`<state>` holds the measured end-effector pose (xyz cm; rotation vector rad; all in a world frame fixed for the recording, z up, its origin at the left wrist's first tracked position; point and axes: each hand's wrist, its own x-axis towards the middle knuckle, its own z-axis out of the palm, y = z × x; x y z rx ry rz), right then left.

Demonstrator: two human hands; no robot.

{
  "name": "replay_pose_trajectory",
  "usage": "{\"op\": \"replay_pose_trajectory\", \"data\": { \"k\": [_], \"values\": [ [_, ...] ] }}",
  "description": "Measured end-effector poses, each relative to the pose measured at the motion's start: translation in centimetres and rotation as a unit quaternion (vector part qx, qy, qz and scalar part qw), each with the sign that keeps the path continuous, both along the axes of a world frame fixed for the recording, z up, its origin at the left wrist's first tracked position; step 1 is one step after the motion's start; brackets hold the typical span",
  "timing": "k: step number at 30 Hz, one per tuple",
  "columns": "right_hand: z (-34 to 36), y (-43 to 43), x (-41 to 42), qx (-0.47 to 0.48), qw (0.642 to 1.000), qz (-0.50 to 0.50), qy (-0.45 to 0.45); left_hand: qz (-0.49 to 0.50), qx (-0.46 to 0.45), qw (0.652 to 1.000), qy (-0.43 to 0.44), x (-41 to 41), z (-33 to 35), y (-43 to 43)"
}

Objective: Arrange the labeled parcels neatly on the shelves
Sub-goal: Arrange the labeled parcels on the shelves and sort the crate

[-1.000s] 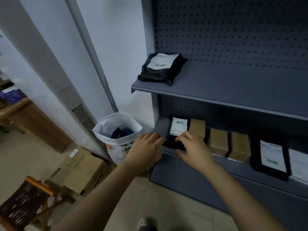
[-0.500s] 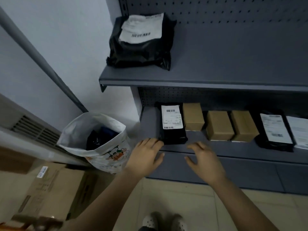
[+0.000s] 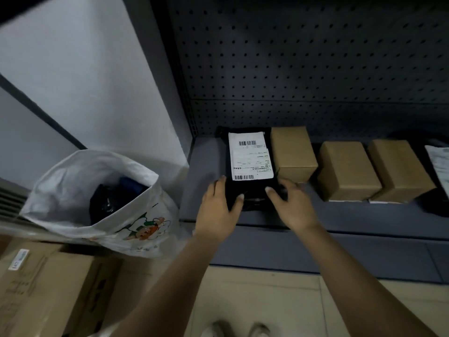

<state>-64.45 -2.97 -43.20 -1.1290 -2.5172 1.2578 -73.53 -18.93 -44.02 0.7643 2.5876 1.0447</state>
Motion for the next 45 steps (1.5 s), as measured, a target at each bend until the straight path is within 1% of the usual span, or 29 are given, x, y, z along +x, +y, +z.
{"op": "replay_pose_trajectory", "data": {
  "k": [2,4,8,13,18,21,24,26,28,32,35,38,40,43,45],
  "values": [
    [-0.7,-0.2,-0.3,-0.038,0.999,-0.002,0.003,0.008,0.016,0.999,-0.051,0.1,-1.2,0.7],
    [-1.2,-0.5,-0.2,-0.07,0.997,-0.018,0.024,0.004,0.044,0.996,-0.081,0.3,-2.0,1.1],
    [-1.3,-1.7,0.5,-0.101,0.993,-0.039,0.045,0.02,0.088,0.99,-0.105,0.8,-2.5,0.1],
    [-1.5,-4.5,2.0,-0.128,0.99,-0.02,0.055,0.018,0.102,0.986,-0.134,1.4,-2.2,-3.4],
    [-2.0,-7.3,3.2,-0.167,0.982,0.008,0.082,0.027,0.109,0.984,-0.14,1.5,-1.2,-5.5],
    [-2.0,-7.1,3.3,-0.181,0.979,0.019,0.086,0.061,0.091,0.988,-0.107,1.8,-1.4,-5.8],
    [-1.3,-5.4,2.5,-0.134,0.989,0.008,0.068,0.119,0.033,0.992,-0.04,3.3,-0.9,-5.3],
    [-0.9,-3.8,1.5,-0.1,0.993,0.012,0.066,0.121,0.011,0.993,0.013,4.5,-0.6,-4.1],
    [-0.5,-2.2,0.3,-0.065,0.996,0.029,0.062,0.125,-0.021,0.991,0.042,5.2,-0.8,-2.9],
    [0.4,0.3,-2.8,0.003,0.994,0.099,0.055,0.115,-0.052,0.992,0.032,4.8,-1.1,-2.2],
    [0.7,1.5,-5.1,0.055,0.988,0.139,0.042,0.079,-0.063,0.995,0.015,3.1,-0.7,-3.4],
    [0.6,1.7,-6.5,0.065,0.985,0.162,-0.014,0.008,-0.079,0.996,-0.046,0.0,-0.1,-5.8],
    [0.6,1.4,-6.9,0.072,0.979,0.18,-0.058,-0.025,-0.114,0.992,-0.047,-2.4,0.3,-7.3],
    [0.7,0.6,-6.9,0.095,0.978,0.175,-0.059,-0.033,-0.154,0.987,-0.039,-4.4,0.8,-8.8],
    [0.9,-0.3,-6.5,0.092,0.983,0.152,-0.044,-0.011,-0.146,0.989,-0.019,-4.3,0.7,-9.1]
  ]
}}
